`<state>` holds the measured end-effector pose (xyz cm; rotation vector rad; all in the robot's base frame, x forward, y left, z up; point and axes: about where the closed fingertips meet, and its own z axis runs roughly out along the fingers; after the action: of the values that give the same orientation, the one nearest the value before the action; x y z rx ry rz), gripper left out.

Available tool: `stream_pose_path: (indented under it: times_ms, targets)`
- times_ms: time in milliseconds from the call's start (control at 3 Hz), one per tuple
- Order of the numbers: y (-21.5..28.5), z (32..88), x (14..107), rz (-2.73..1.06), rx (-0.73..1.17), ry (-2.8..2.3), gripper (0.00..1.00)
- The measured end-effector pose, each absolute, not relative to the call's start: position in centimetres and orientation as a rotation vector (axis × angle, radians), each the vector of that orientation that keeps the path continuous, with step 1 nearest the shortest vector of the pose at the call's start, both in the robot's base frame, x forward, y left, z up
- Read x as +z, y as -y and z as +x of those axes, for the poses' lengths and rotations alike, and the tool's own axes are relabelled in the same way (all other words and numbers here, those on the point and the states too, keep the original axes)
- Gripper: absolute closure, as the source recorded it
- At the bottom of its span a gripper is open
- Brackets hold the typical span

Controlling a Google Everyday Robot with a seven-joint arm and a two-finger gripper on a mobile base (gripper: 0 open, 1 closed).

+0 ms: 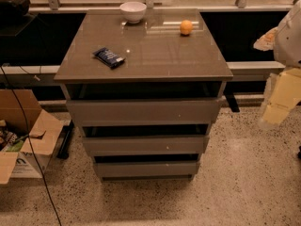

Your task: Open middle drawer

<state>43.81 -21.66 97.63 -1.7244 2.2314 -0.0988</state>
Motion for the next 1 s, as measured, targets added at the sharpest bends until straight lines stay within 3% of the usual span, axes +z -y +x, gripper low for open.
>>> stream_pose_path:
  times_ms: [1000]
  targets:
    - [19.7,43.4,93.8,-1.728,0.005,-2.115,0.00]
